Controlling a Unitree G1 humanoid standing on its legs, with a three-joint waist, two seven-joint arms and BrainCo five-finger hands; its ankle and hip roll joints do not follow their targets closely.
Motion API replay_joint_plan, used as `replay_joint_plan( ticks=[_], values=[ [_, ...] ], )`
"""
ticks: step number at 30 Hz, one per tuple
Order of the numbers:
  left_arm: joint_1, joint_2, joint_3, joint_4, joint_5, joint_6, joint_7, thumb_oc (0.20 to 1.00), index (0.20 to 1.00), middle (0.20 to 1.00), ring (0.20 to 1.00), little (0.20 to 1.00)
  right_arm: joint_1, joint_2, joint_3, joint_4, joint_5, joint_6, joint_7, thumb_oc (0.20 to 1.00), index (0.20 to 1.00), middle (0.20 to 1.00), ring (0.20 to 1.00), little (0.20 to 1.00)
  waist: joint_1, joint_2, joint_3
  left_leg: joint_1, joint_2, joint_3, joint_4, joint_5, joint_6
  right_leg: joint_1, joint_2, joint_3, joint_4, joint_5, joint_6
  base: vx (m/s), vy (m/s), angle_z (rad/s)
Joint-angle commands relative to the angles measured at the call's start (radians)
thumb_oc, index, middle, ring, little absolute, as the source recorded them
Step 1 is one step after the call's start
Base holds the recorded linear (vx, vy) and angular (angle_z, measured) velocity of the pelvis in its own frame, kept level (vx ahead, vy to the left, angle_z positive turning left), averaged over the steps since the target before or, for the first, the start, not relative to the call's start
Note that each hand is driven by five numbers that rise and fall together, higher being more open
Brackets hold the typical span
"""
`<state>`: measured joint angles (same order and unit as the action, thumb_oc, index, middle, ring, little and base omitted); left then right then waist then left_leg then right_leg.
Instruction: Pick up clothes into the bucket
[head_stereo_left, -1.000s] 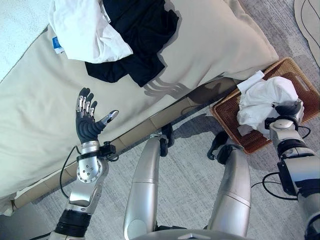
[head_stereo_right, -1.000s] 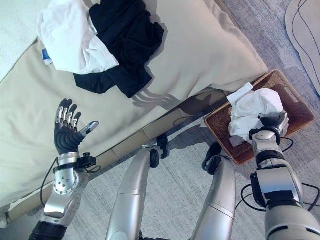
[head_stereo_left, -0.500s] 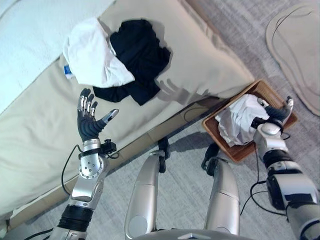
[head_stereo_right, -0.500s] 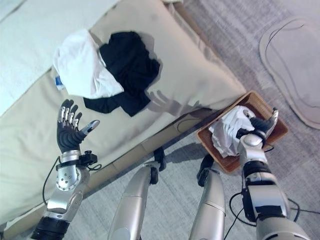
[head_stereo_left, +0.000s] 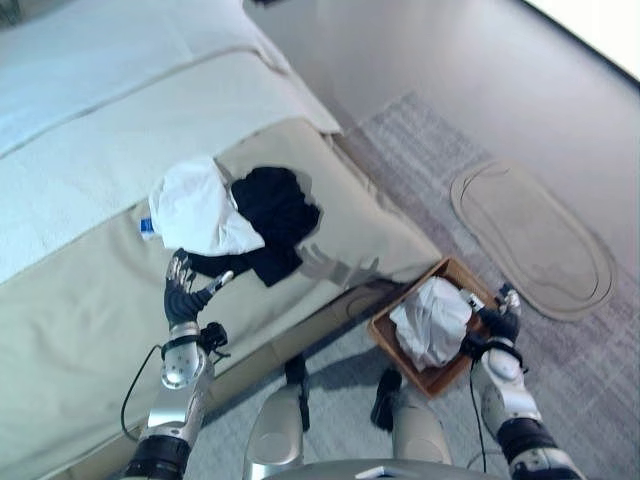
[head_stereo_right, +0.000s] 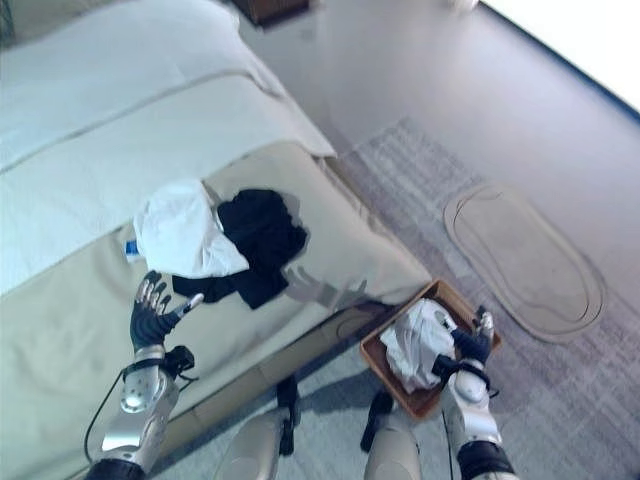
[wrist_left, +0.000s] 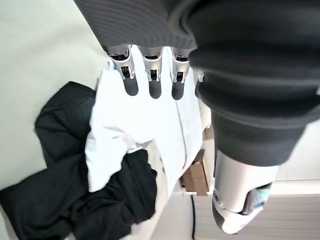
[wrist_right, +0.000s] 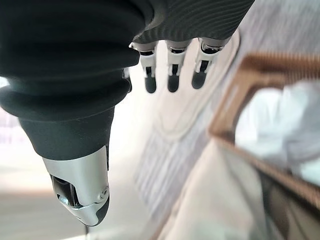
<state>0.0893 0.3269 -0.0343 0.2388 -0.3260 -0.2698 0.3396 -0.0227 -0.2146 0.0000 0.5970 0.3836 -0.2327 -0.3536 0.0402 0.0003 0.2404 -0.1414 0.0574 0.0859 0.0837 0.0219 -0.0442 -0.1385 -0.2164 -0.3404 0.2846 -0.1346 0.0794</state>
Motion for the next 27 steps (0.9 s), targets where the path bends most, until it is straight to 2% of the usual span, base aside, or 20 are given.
replay_joint_plan(
  ticks=[1, 3, 4, 5, 6, 7, 8, 10, 11, 12, 13, 14, 15, 16, 17, 18, 19, 22, 26, 27],
  values=[
    [0.001, 0.031, 0.043, -0.02, 0.088, -0.012, -0.038, 1.0, 1.0, 1.0, 1.0, 1.0, -0.028, -0.023, -0.002, -0.044, -0.029, -0.015, 0.053, 1.0, 1.0, 1.0, 1.0, 1.0, -0.011, 0.005, 0.003, 0.063, -0.012, -0.005, 0.005, -0.037, 0.045, 0.008, -0.075, 0.091, 0.041, 0.163, 0.091, 0.02, 0.094, 0.05],
    [0.005, 0.034, 0.05, -0.019, 0.098, -0.01, -0.035, 1.0, 1.0, 1.0, 1.0, 1.0, -0.026, -0.018, 0.001, -0.042, -0.031, -0.011, 0.056, 1.0, 1.0, 1.0, 1.0, 1.0, -0.005, 0.008, 0.005, 0.076, -0.005, 0.006, 0.001, -0.037, 0.049, -0.003, -0.066, 0.088, 0.061, 0.165, 0.092, 0.0, 0.057, 0.0],
    [0.015, 0.034, 0.062, -0.019, 0.104, -0.01, -0.035, 1.0, 1.0, 1.0, 1.0, 1.0, -0.018, -0.013, 0.002, -0.042, -0.031, -0.007, 0.069, 1.0, 1.0, 1.0, 1.0, 1.0, -0.001, 0.006, 0.005, 0.098, 0.004, 0.019, -0.018, -0.034, 0.045, -0.006, -0.047, 0.075, 0.049, 0.161, 0.088, 0.05, -0.059, -0.28],
    [0.035, 0.031, 0.092, -0.011, 0.093, -0.014, -0.032, 1.0, 1.0, 1.0, 1.0, 1.0, 0.015, -0.021, 0.004, -0.045, -0.046, 0.002, 0.094, 1.0, 1.0, 1.0, 1.0, 1.0, 0.003, 0.0, -0.015, 0.117, 0.013, 0.043, -0.039, -0.028, 0.03, 0.004, -0.006, 0.035, -0.04, 0.159, 0.078, 0.1, -0.108, -0.41],
    [0.042, 0.022, 0.105, -0.009, 0.095, -0.009, -0.032, 1.0, 1.0, 1.0, 1.0, 1.0, 0.045, -0.028, -0.004, -0.053, -0.064, 0.007, 0.093, 1.0, 1.0, 1.0, 1.0, 1.0, 0.004, -0.002, -0.028, 0.107, 0.014, 0.033, -0.025, -0.034, 0.021, 0.033, 0.001, 0.04, -0.087, 0.143, 0.08, 0.15, -0.174, -0.47],
    [0.04, 0.021, 0.109, 0.01, 0.11, -0.002, -0.027, 1.0, 1.0, 1.0, 1.0, 1.0, 0.054, -0.028, 0.004, -0.052, -0.066, 0.005, 0.098, 1.0, 1.0, 1.0, 1.0, 1.0, -0.003, -0.014, -0.042, 0.101, 0.024, 0.031, -0.008, -0.037, 0.013, 0.05, 0.039, 0.061, -0.124, 0.136, 0.064, 0.15, -0.173, -0.22],
    [0.039, 0.014, 0.117, 0.02, 0.106, -0.002, -0.02, 1.0, 1.0, 1.0, 1.0, 1.0, 0.064, -0.029, 0.001, -0.044, -0.062, 0.006, 0.097, 1.0, 1.0, 1.0, 1.0, 1.0, 0.005, -0.021, -0.045, 0.099, 0.035, 0.038, 0.02, -0.048, 0.003, 0.064, 0.04, 0.042, -0.129, 0.128, 0.06, 0.14, -0.215, -0.04],
    [0.036, -0.012, 0.116, 0.045, 0.087, 0.003, -0.022, 1.0, 1.0, 1.0, 1.0, 1.0, 0.102, -0.034, -0.015, -0.042, -0.044, 0.004, 0.102, 1.0, 1.0, 1.0, 1.0, 1.0, -0.002, -0.036, -0.037, 0.054, 0.072, 0.05, 0.203, -0.036, -0.031, 0.132, 0.071, 0.012, -0.18, 0.117, 0.028, 0.1, -0.188, 0.11],
    [0.036, -0.012, 0.116, 0.045, 0.087, 0.003, -0.022, 1.0, 1.0, 1.0, 1.0, 1.0, 0.102, -0.034, -0.015, -0.042, -0.044, 0.004, 0.102, 1.0, 1.0, 1.0, 1.0, 1.0, -0.003, -0.036, -0.038, 0.053, 0.072, 0.049, 0.204, -0.036, -0.031, 0.131, 0.071, 0.011, -0.181, 0.117, 0.028, 0.09, -0.144, 0.16],
    [0.027, -0.026, 0.104, 0.062, 0.093, 0.011, -0.019, 1.0, 1.0, 1.0, 1.0, 1.0, 0.121, -0.036, -0.035, -0.038, -0.032, 0.004, 0.092, 1.0, 1.0, 1.0, 1.0, 1.0, -0.009, -0.035, -0.031, 0.016, 0.112, 0.069, 0.3, 0.004, -0.048, 0.179, 0.087, -0.019, -0.203, 0.096, 0.008, 0.08, -0.07, 0.2],
    [0.025, -0.03, 0.099, 0.063, 0.093, 0.012, -0.016, 1.0, 1.0, 1.0, 1.0, 1.0, 0.126, -0.035, -0.043, -0.038, -0.028, 0.005, 0.087, 1.0, 1.0, 1.0, 1.0, 1.0, -0.011, -0.032, -0.034, 0.0, 0.127, 0.077, 0.292, 0.037, -0.053, 0.191, 0.088, -0.023, -0.214, 0.092, 0.006, 0.09, -0.074, 0.36],
    [0.025, -0.031, 0.098, 0.063, 0.093, 0.012, -0.015, 1.0, 1.0, 1.0, 1.0, 1.0, 0.127, -0.036, -0.043, -0.038, -0.028, 0.006, 0.087, 1.0, 1.0, 1.0, 1.0, 1.0, -0.011, -0.03, -0.032, 0.001, 0.13, 0.076, 0.297, 0.033, -0.055, 0.195, 0.091, -0.023, -0.214, 0.09, 0.005, 0.1, 0.038, 0.27],
    [0.025, -0.032, 0.093, 0.076, 0.117, 0.021, -0.007, 1.0, 1.0, 1.0, 1.0, 1.0, 0.136, -0.03, -0.052, -0.044, -0.019, 0.006, 0.084, 1.0, 1.0, 1.0, 1.0, 1.0, -0.007, -0.03, -0.04, -0.03, 0.145, 0.068, 0.242, 0.045, -0.058, 0.209, 0.086, -0.019, -0.226, 0.082, 0.008, 0.08, 0.035, 0.18],
    [0.025, -0.032, 0.093, 0.076, 0.117, 0.021, -0.007, 1.0, 1.0, 1.0, 1.0, 1.0, 0.137, -0.03, -0.052, -0.045, -0.019, 0.006, 0.084, 1.0, 1.0, 1.0, 1.0, 1.0, -0.007, -0.031, -0.04, -0.029, 0.145, 0.068, 0.242, 0.045, -0.058, 0.209, 0.086, -0.019, -0.226, 0.082, 0.009, 0.21, 0.124, 0.06],
    [0.03, -0.033, 0.094, 0.083, 0.129, 0.03, 0.002, 1.0, 1.0, 1.0, 1.0, 1.0, 0.142, -0.029, -0.052, -0.051, -0.021, 0.007, 0.082, 1.0, 1.0, 1.0, 1.0, 1.0, 0.002, -0.027, -0.052, -0.038, 0.154, 0.026, 0.124, 0.071, -0.066, 0.219, 0.076, -0.006, -0.231, 0.074, 0.019, 0.21, 0.154, 0.04],
    [0.033, -0.035, 0.096, 0.086, 0.135, 0.033, 0.006, 1.0, 1.0, 1.0, 1.0, 1.0, 0.142, -0.03, -0.05, -0.053, -0.023, 0.008, 0.08, 1.0, 1.0, 1.0, 1.0, 1.0, 0.008, -0.018, -0.055, -0.033, 0.163, -0.002, 0.056, 0.099, -0.077, 0.229, 0.076, 0.007, -0.23, 0.064, 0.026, 0.2, 0.154, 0.05],
    [0.032, -0.035, 0.096, 0.086, 0.135, 0.033, 0.006, 1.0, 1.0, 1.0, 1.0, 1.0, 0.142, -0.03, -0.05, -0.053, -0.023, 0.008, 0.08, 1.0, 1.0, 1.0, 1.0, 1.0, 0.007, -0.018, -0.057, -0.033, 0.162, -0.002, 0.05, 0.105, -0.076, 0.227, 0.076, 0.006, -0.231, 0.066, 0.025, 0.13, 0.117, -0.06],
    [0.034, -0.045, 0.101, 0.1, 0.135, 0.033, 0.012, 1.0, 1.0, 1.0, 1.0, 1.0, 0.135, -0.03, -0.049, -0.045, -0.034, 0.014, 0.074, 1.0, 1.0, 1.0, 1.0, 1.0, 0.013, 0.017, -0.063, -0.036, 0.179, -0.051, -0.083, 0.183, -0.114, 0.259, 0.06, 0.034, -0.239, 0.049, 0.045, 0.21, 0.234, -0.03],
    [0.037, -0.049, 0.099, 0.114, 0.138, 0.03, 0.017, 1.0, 1.0, 1.0, 1.0, 1.0, 0.126, -0.02, -0.042, -0.037, -0.038, 0.02, 0.075, 1.0, 1.0, 1.0, 1.0, 1.0, 0.018, 0.025, -0.073, -0.015, 0.156, -0.036, -0.124, 0.169, -0.106, 0.277, 0.029, 0.057, -0.255, 0.055, 0.066, 0.19, 0.239, -0.29],
    [0.027, -0.038, 0.091, 0.13, 0.157, 0.031, 0.03, 1.0, 1.0, 1.0, 1.0, 1.0, 0.112, -0.009, -0.036, -0.026, -0.034, 0.024, 0.067, 1.0, 1.0, 1.0, 1.0, 1.0, 0.018, 0.019, -0.074, -0.027, 0.137, -0.016, -0.09, 0.153, -0.096, 0.273, -0.001, 0.072, -0.259, 0.071, 0.077, 0.14, 0.206, -0.37]
  ],
)
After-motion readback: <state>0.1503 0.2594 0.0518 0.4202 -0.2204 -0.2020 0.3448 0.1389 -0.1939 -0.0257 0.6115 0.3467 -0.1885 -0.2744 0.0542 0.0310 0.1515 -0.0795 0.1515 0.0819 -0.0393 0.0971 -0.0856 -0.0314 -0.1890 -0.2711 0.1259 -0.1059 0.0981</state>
